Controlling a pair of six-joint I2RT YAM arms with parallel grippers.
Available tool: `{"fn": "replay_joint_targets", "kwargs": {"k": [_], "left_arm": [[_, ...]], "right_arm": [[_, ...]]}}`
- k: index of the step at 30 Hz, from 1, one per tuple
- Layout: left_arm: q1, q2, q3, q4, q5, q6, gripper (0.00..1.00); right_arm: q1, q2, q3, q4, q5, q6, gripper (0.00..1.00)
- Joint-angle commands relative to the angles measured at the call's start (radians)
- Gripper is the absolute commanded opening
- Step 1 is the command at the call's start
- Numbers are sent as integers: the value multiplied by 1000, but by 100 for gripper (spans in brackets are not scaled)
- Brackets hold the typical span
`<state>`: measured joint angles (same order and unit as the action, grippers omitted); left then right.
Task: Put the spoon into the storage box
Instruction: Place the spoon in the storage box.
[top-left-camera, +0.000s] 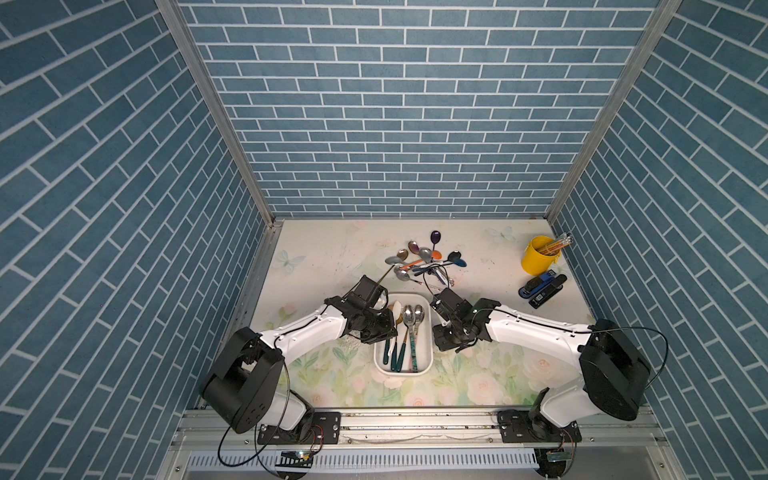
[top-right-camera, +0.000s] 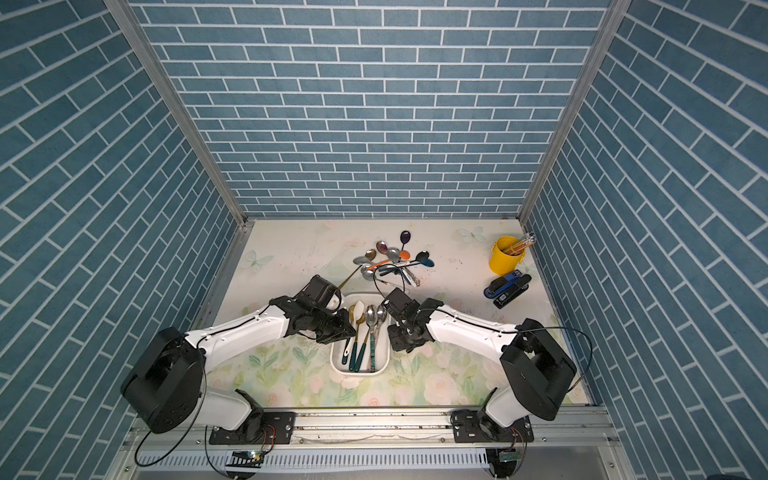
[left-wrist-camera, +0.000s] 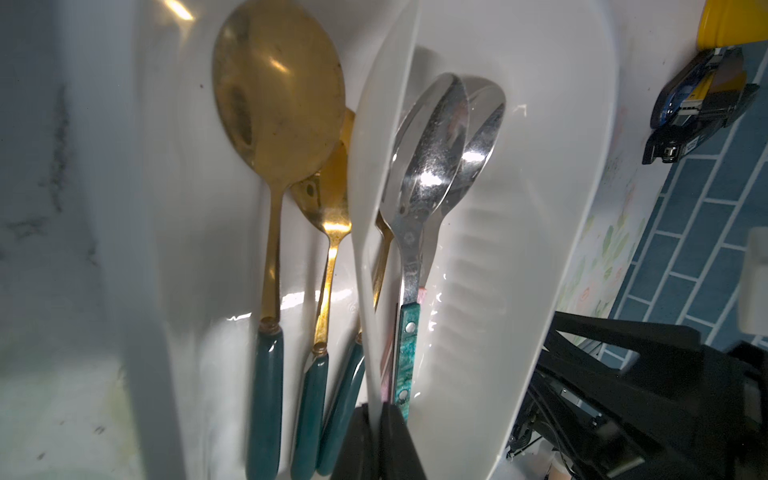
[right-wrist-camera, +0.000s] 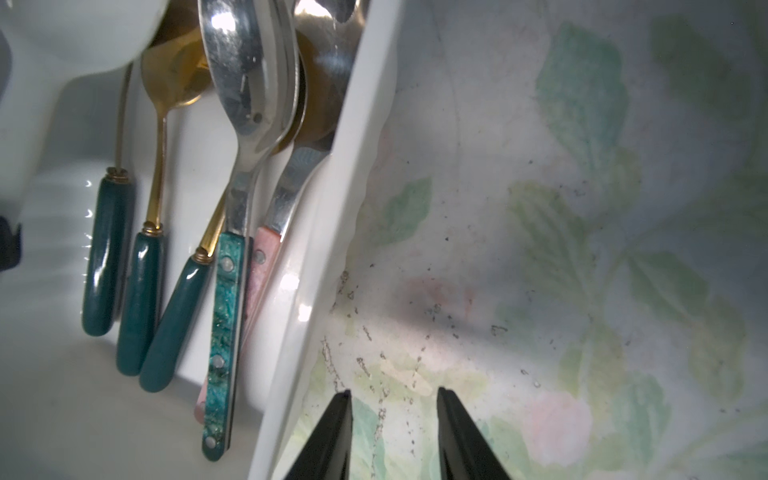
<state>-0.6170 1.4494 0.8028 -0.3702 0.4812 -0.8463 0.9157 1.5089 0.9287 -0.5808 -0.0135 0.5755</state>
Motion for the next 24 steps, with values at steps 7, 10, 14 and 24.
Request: {"fn": "replay_joint_targets", "kwargs": {"k": [7,10,14,24], "left_arm": [[-6,34,-1,-52,-4,-9,15],[-3,37,2,-59,-2,-4,27],[-4,19,31,-94,-30,9,38],[3,59,442,-351,-334,330,50]], "right_arm": [[-18,12,69,-61,42,-75,38],[-30,19,90,-76,52,-103,38],[-54,24,115,-97,52,-131,39],[-127,48,204,-117,32,-196,39]]}}
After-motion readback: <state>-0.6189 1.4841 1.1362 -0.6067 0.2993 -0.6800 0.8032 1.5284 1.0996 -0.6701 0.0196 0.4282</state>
